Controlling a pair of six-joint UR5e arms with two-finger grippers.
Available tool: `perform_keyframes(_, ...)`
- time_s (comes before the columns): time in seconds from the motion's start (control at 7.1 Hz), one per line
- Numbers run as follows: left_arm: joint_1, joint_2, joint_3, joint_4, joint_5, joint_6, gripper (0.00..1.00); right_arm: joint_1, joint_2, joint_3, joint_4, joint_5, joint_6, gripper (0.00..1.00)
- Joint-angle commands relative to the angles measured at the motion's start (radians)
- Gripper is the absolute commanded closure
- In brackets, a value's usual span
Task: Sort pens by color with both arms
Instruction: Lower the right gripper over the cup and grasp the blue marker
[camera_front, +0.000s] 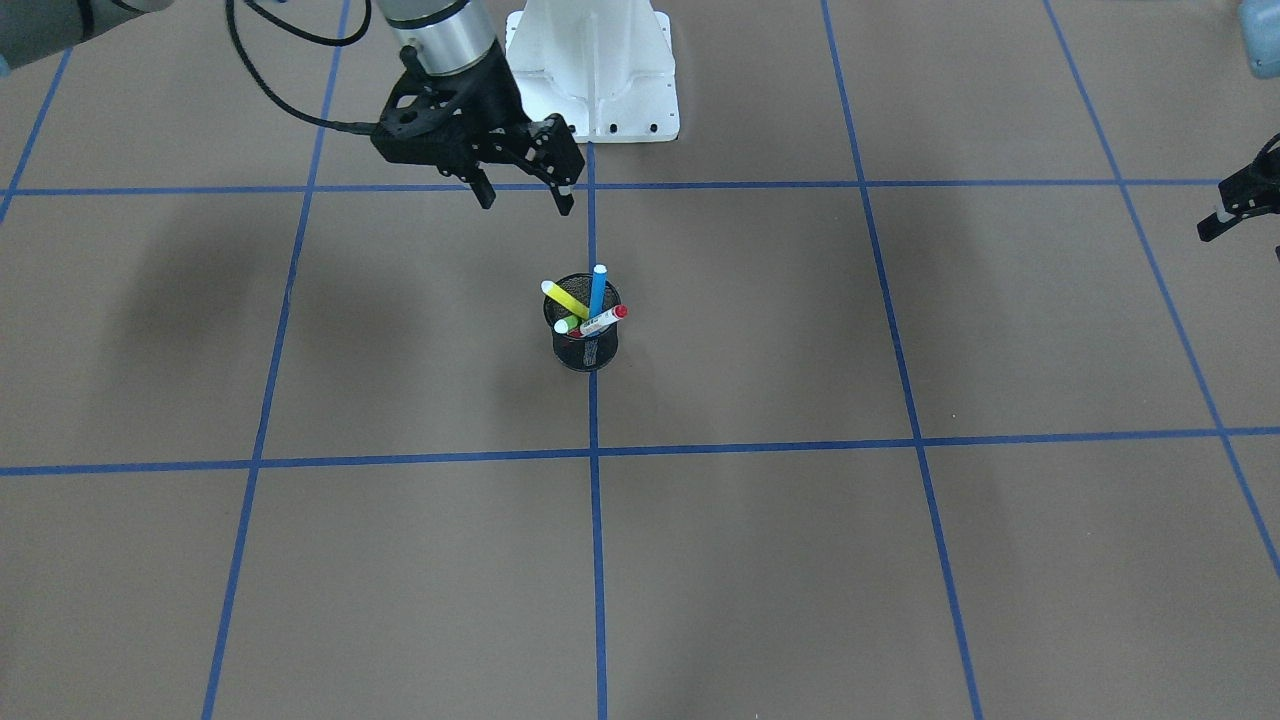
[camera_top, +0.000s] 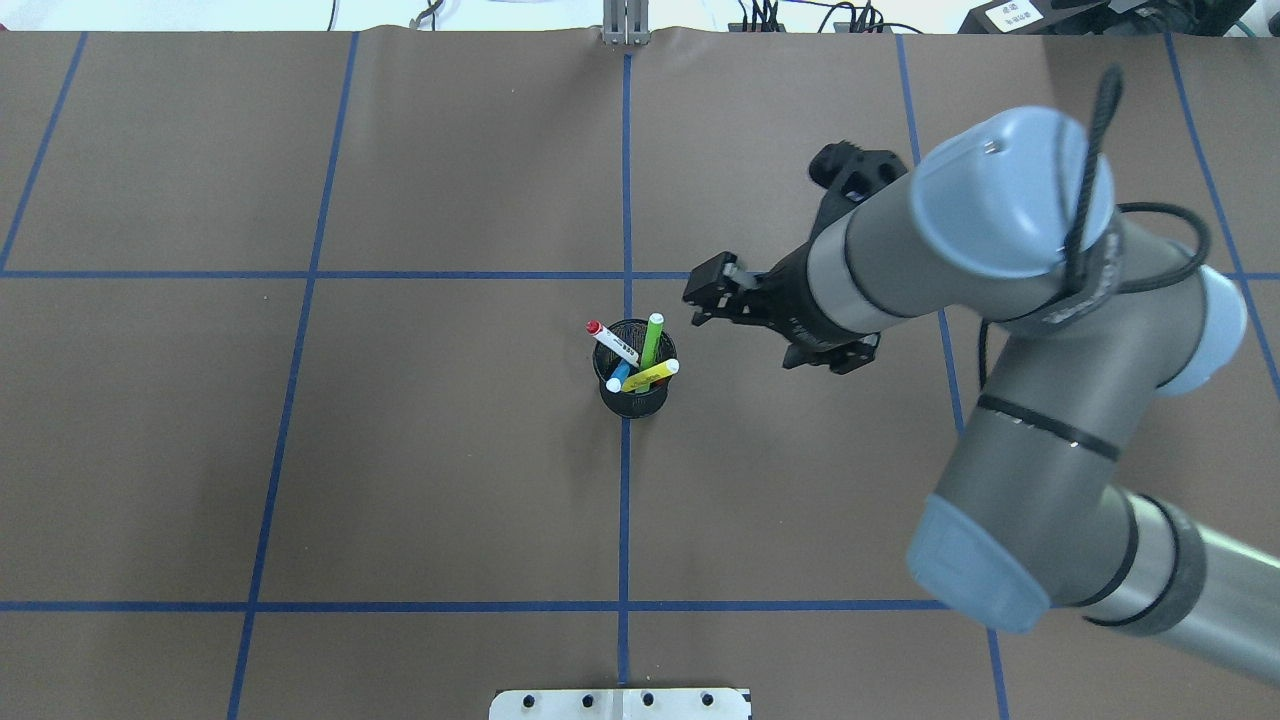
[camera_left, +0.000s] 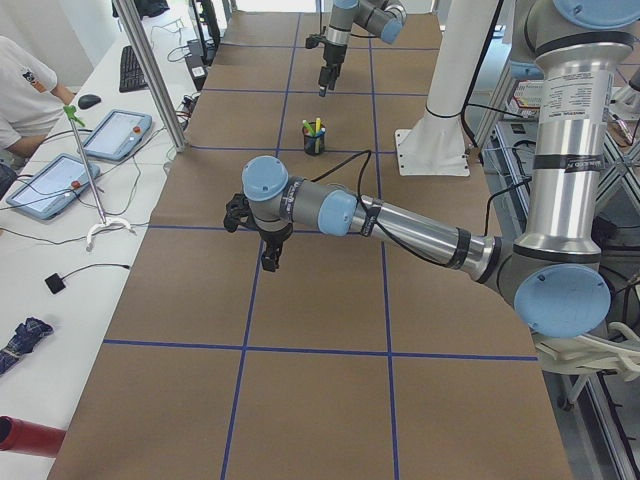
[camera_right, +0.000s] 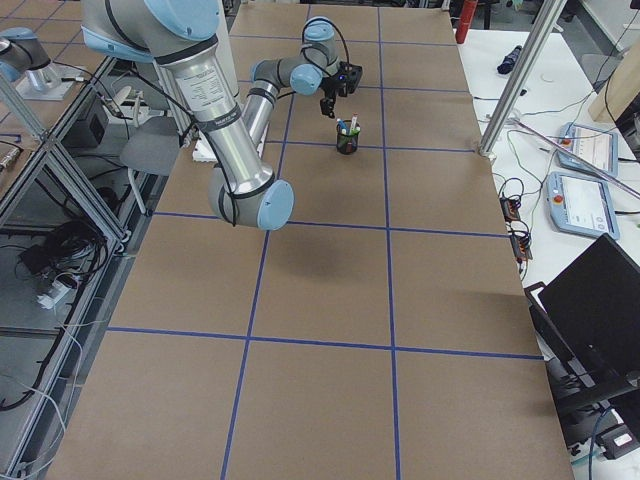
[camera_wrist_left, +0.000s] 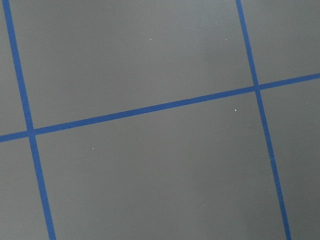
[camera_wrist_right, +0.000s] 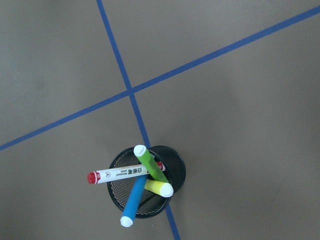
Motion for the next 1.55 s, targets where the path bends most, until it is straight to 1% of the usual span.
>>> perform_keyframes(0.0, 0.001, -0.006, -0.003, 0.0, 0.0, -0.012, 0.0, -0.096, 0.079, -0.109, -0.008, -0.145, 0.047, 0.02)
perform_keyframes(0.14, 0.001, -0.006, -0.003, 0.0, 0.0, -0.012, 0.0, -0.119, 0.081, -0.138, 0.008, -0.203, 0.046, 0.04)
perform_keyframes(0.42, 0.001, -0.008, 0.001, 0.0, 0.0, -0.011, 0.0, -0.121, 0.072, -0.192, 0.071, -0.208, 0.029, 0.09)
perform_keyframes(0.56, 0.001, -0.009, -0.003, 0.0, 0.0, -0.012, 0.0, -0.124, 0.061, -0.209, 0.094, -0.227, 0.02, 0.11)
perform_keyframes(0.85, 0.001, -0.009, -0.003, 0.0, 0.0, -0.012, 0.0, -0.133, 0.055, -0.229, 0.094, -0.26, -0.023, 0.19)
perform_keyframes(0.99, 0.001, -0.008, -0.005, 0.0, 0.0, -0.012, 0.0, -0.136, 0.061, -0.244, 0.096, -0.274, -0.046, 0.24)
perform_keyframes(1.13, 0.001, -0.006, -0.005, 0.0, 0.0, -0.012, 0.0, -0.141, 0.063, -0.244, 0.096, -0.276, -0.046, 0.34)
perform_keyframes(1.27, 0.001, -0.003, -0.008, 0.0, 0.0, -0.014, 0.0, -0.145, 0.064, -0.246, 0.096, -0.28, -0.046, 0.41)
perform_keyframes(1.41, 0.001, -0.003, -0.006, 0.0, 0.0, -0.014, 0.0, -0.148, 0.067, -0.249, 0.096, -0.299, -0.048, 0.43)
